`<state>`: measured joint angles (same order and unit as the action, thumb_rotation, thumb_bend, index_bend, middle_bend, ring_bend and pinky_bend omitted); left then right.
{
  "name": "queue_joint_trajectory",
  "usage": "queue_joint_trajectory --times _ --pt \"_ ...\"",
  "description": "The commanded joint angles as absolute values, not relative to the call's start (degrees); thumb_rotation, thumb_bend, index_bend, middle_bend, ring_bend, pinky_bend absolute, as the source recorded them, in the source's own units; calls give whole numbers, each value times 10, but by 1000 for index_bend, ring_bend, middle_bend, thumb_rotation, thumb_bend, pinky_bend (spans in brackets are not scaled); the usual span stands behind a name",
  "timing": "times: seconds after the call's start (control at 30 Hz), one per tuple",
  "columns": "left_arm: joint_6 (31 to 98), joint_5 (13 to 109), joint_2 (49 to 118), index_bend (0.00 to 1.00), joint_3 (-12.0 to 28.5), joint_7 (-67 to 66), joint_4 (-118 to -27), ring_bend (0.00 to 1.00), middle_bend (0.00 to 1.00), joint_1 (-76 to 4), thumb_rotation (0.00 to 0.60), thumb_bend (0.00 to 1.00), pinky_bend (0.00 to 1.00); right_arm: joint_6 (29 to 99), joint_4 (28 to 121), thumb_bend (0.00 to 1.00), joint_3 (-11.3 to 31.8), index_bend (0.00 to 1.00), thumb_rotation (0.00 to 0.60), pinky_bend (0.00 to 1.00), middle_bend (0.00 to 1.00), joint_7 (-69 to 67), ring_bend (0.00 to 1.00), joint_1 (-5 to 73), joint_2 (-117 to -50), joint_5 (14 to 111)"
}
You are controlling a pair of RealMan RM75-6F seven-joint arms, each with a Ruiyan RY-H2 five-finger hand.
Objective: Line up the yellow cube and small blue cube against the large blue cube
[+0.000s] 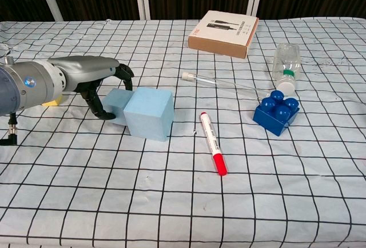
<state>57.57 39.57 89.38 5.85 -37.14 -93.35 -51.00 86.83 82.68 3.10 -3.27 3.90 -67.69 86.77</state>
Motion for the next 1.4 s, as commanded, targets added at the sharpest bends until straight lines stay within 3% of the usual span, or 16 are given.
queue_joint_trajectory --times 0.03,0.47,0.57,0.83,0.93,1.23,1.4 --pt "575 383 904 440 61 -379 -926 0 83 -515 600 312 0 868 827 216 31 0 600 107 51 -36 0 39 -676 867" --pt "582 367 930 412 67 -396 -909 0 81 -526 600 306 0 867 825 217 32 0 600 107 51 -40 0 38 -675 868" --pt "581 365 931 376 65 -400 -908 0 79 -528 600 293 0 867 825 217 33 0 600 107 51 -41 0 38 -675 868" --pt "580 369 925 150 63 -401 -915 0 71 -528 600 167 0 867 825 217 33 0 600 107 51 -39 0 38 -675 869" --pt "578 375 918 120 64 -394 -922 0 70 -526 600 155 0 867 825 216 33 0 600 107 50 -39 0 38 -675 870" --pt "609 422 850 165 66 -354 -953 0 70 -496 600 155 0 866 824 217 33 0 600 107 50 -36 0 38 -677 871" --pt "579 431 807 180 62 -303 -920 0 70 -475 600 155 0 867 827 217 32 0 600 107 51 -31 0 38 -678 872"
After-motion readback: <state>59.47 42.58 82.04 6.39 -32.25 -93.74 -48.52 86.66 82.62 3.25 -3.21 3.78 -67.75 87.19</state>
